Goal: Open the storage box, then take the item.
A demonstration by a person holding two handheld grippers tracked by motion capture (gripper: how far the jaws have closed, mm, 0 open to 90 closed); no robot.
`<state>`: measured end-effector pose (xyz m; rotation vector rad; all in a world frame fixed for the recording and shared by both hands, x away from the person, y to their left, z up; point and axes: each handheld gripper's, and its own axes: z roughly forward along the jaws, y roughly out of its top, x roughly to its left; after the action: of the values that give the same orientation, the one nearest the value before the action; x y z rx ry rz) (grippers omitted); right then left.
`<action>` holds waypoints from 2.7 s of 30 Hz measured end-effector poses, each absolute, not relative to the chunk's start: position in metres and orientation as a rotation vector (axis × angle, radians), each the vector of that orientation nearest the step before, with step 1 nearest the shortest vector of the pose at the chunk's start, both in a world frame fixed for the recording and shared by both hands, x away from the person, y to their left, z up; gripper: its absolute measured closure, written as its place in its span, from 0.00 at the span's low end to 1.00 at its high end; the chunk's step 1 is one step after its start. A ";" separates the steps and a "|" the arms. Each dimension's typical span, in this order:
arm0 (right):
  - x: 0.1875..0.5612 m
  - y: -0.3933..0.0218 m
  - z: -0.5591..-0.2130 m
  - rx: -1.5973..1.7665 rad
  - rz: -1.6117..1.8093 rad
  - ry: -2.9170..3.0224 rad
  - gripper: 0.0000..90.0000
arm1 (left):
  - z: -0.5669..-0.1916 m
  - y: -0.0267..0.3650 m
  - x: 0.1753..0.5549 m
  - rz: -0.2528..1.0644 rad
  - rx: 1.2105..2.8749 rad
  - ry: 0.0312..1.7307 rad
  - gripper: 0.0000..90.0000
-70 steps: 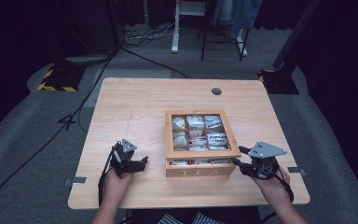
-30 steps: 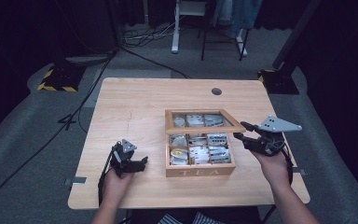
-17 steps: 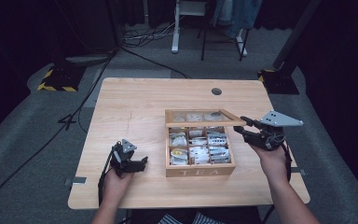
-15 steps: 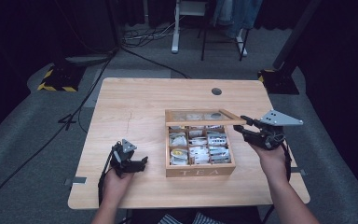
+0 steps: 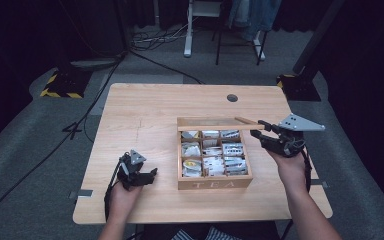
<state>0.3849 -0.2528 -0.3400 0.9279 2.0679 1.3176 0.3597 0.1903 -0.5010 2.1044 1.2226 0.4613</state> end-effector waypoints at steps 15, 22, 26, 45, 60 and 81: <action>0.384 -0.254 -0.342 0.925 1.330 2.063 0.64 | -0.498 0.190 0.363 0.419 2.145 1.208 0.27; 0.384 -0.254 -0.344 0.927 1.339 2.065 0.64 | -0.493 0.193 0.362 0.368 2.137 1.211 0.28; 0.384 -0.255 -0.344 0.927 1.341 2.068 0.64 | -0.486 0.194 0.359 0.368 2.135 1.190 0.28; 0.383 -0.256 -0.346 0.925 1.354 2.079 0.63 | -0.442 0.182 0.340 0.285 2.090 1.097 0.33; 0.381 -0.255 -0.347 0.923 1.342 2.072 0.63 | -0.399 0.143 0.328 0.249 2.115 0.942 0.34; 0.383 -0.255 -0.347 0.925 1.345 2.066 0.62 | -0.376 0.084 0.333 0.208 2.157 0.810 0.35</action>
<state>0.3829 -0.2547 -0.3475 0.9249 2.0664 1.3453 0.3333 0.0845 -0.3757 2.1568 0.8102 0.2084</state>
